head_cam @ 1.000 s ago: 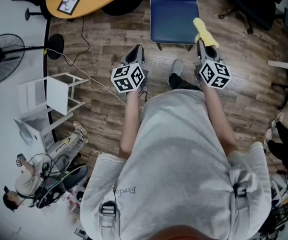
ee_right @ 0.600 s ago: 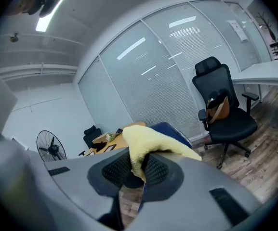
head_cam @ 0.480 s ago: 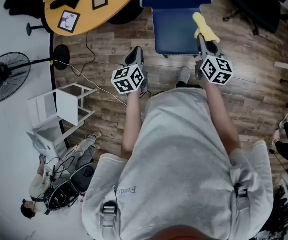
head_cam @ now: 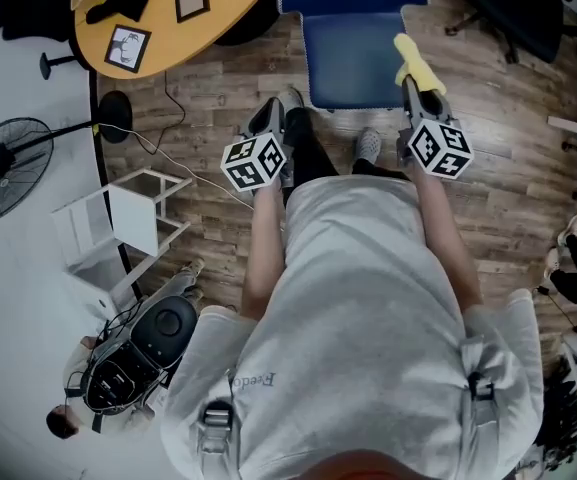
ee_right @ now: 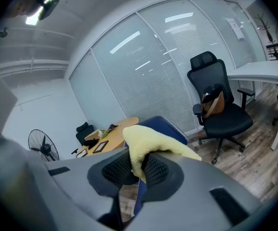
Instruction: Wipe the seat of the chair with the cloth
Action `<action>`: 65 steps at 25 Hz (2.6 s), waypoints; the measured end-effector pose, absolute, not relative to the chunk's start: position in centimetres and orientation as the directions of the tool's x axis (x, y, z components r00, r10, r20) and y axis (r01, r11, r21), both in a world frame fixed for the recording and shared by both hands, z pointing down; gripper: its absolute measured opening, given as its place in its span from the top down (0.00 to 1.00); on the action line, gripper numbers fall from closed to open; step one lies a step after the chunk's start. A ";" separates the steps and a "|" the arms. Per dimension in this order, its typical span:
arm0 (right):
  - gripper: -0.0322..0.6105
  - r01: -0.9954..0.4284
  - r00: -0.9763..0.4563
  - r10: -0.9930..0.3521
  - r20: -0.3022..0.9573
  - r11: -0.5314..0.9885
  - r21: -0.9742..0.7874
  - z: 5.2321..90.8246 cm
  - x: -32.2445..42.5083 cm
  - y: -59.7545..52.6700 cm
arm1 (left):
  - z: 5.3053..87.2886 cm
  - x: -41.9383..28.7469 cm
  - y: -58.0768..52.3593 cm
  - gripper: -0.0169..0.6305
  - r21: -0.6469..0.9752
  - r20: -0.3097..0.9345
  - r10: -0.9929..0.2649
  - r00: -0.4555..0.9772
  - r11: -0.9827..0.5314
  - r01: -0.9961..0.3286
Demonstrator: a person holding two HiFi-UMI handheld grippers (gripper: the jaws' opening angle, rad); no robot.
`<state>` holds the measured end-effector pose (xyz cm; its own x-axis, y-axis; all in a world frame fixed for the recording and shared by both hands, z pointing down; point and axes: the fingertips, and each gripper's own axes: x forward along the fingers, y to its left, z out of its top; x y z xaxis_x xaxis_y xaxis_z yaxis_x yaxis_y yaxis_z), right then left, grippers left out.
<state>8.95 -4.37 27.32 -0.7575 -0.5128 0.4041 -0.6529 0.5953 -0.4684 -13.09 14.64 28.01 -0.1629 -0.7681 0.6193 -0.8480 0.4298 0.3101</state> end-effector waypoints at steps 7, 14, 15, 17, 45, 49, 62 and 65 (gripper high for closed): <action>0.85 -0.740 -0.672 -0.589 0.449 0.513 -0.435 29.3 7.8 -5.6 | 29.5 -16.3 9.8 0.93 0.287 0.647 -0.761 -0.043 0.296 -0.911; 0.85 -0.778 -0.625 -0.559 0.545 0.497 -0.383 33.0 4.4 -6.0 | 32.9 -18.5 5.5 0.93 0.352 0.680 -0.727 0.095 0.210 -0.912; 0.85 -0.778 -0.625 -0.549 0.555 0.502 -0.379 33.7 3.7 -6.1 | 33.6 -18.9 4.8 0.93 0.364 0.680 -0.726 0.103 0.212 -0.907; 0.85 -0.775 -0.627 -0.530 0.571 0.504 -0.382 35.5 2.1 -6.5 | 35.0 -19.9 3.5 0.93 0.378 0.681 -0.724 0.110 0.218 -0.900; 0.85 -0.451 -0.875 0.014 0.485 0.340 -0.825 61.8 -23.4 -1.1 | 61.2 -27.7 -0.4 0.93 0.445 0.771 -0.573 0.277 0.173 -0.879; 0.85 -0.448 -0.889 -0.036 0.456 0.270 -0.852 64.4 -23.7 -2.6 | 64.1 -27.6 -1.5 0.93 0.432 0.775 -0.564 0.286 0.142 -0.891; 0.85 -0.597 -0.793 -0.100 0.602 0.325 -0.733 70.9 -20.6 -10.5 | 70.3 -23.7 -8.8 0.93 0.401 0.782 -0.535 0.320 0.039 -0.915; 0.85 -0.604 -0.777 -0.094 0.622 0.386 -0.697 71.4 -20.5 -11.0 | 70.9 -23.7 -9.7 0.93 0.389 0.793 -0.527 0.306 0.052 -0.920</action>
<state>-20.49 -10.98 71.38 -0.7774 -0.0941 0.6220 -0.6044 0.3857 -0.6971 -23.66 -9.71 70.85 0.3058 -0.5267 0.7932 -0.9199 0.0515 0.3889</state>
